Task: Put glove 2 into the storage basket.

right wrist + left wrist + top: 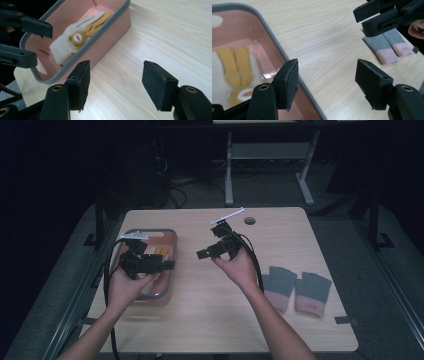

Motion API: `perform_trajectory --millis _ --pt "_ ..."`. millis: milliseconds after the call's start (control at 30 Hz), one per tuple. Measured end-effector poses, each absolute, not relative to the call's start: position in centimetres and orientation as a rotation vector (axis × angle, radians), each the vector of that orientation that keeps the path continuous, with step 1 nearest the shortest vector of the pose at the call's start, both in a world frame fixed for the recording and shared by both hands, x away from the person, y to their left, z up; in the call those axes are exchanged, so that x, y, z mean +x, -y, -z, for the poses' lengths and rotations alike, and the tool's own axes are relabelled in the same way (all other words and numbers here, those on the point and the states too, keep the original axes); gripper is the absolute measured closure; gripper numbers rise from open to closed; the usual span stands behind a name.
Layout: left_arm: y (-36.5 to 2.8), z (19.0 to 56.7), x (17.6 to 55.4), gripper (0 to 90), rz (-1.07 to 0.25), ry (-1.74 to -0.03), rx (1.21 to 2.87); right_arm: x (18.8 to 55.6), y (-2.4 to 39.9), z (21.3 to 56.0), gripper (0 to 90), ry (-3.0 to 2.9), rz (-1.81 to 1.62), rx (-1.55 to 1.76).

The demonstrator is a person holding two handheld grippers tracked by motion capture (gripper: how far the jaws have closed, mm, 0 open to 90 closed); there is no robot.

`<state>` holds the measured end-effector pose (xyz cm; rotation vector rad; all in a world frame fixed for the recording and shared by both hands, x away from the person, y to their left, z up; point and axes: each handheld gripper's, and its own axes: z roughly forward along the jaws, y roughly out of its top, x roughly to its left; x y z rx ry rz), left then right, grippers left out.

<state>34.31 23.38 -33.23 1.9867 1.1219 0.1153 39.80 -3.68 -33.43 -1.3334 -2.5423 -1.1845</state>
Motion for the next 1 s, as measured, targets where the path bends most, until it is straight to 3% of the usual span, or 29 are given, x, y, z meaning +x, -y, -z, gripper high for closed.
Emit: perform_trajectory --millis 1000 --pt "-15.5 33.7 33.5 29.2 -0.065 -0.955 2.036 37.0 12.9 34.7 35.9 2.517 1.177 -1.515"
